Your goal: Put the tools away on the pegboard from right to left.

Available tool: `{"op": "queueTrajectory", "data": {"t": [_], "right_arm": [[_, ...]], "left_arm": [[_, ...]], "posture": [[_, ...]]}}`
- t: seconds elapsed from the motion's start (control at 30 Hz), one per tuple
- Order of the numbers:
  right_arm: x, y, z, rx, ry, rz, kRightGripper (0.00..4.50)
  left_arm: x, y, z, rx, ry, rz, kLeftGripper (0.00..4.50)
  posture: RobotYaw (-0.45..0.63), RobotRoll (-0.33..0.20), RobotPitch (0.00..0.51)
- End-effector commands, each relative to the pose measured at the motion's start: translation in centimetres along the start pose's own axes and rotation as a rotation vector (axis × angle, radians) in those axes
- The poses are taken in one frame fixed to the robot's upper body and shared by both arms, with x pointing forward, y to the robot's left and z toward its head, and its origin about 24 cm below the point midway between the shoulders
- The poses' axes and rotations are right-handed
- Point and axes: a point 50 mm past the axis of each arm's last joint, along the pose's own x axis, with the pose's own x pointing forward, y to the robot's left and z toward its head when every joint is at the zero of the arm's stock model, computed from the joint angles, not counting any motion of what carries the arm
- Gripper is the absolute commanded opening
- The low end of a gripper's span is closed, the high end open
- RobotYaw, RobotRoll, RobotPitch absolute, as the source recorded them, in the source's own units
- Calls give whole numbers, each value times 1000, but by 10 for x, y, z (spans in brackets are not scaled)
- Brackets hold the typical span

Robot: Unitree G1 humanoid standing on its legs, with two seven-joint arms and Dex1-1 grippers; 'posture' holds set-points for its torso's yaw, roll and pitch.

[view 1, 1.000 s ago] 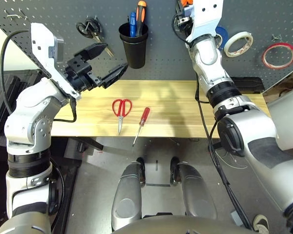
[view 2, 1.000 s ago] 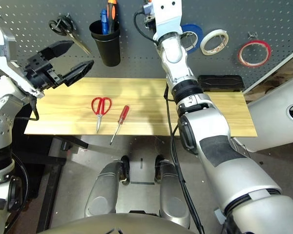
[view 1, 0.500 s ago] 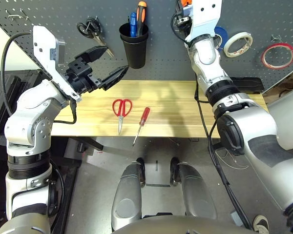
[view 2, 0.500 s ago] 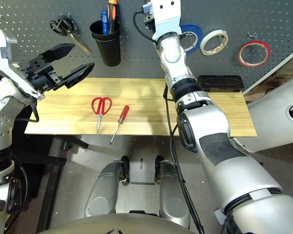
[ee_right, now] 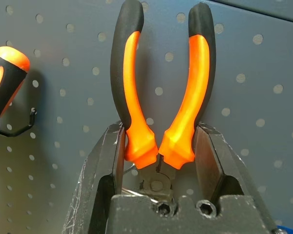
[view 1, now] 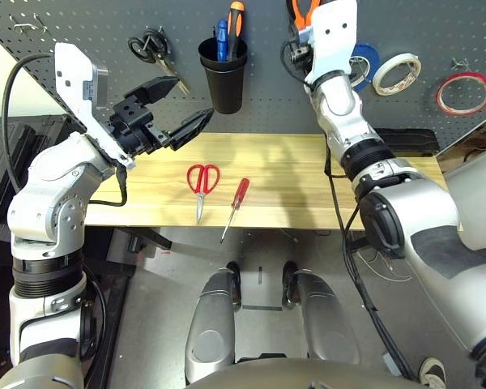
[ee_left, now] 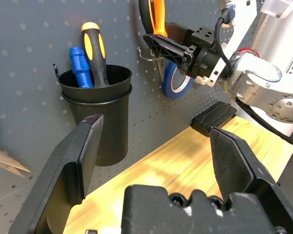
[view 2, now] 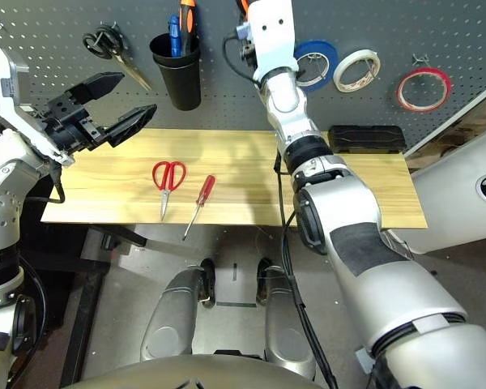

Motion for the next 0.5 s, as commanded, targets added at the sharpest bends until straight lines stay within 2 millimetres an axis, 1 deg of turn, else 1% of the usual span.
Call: {"op": "queueTrajectory", "data": {"t": [0.03,0.07,0.13,0.17,0.27,0.3,0.4,0.5], "right_arm": [[1,1,1,28,0,2,2192],[1,2,1,35,1,9,2192],[1,2,3,34,-8,11,2940],[2,3,4,37,-15,14,3188],[2,2,6,40,-36,23,4206],[2,1,7,40,-40,24,4470],[1,-1,9,32,-57,27,4470],[3,-5,17,26,-111,29,4470]], "left_arm": [[1,-4,1,6,-4,-22,4500],[1,-3,1,6,-4,-21,4500],[1,-4,1,6,-5,-20,4500],[1,-4,1,6,-5,-20,4500],[1,-5,1,5,-6,-19,4500],[1,-5,0,5,-6,-19,4500],[2,-5,0,3,-7,-19,4500],[3,-5,0,3,-11,-20,4500]], "posture": [[131,0,209],[131,0,209],[134,0,207],[134,0,207],[133,0,205],[130,0,204],[125,0,203],[124,0,200]]}}
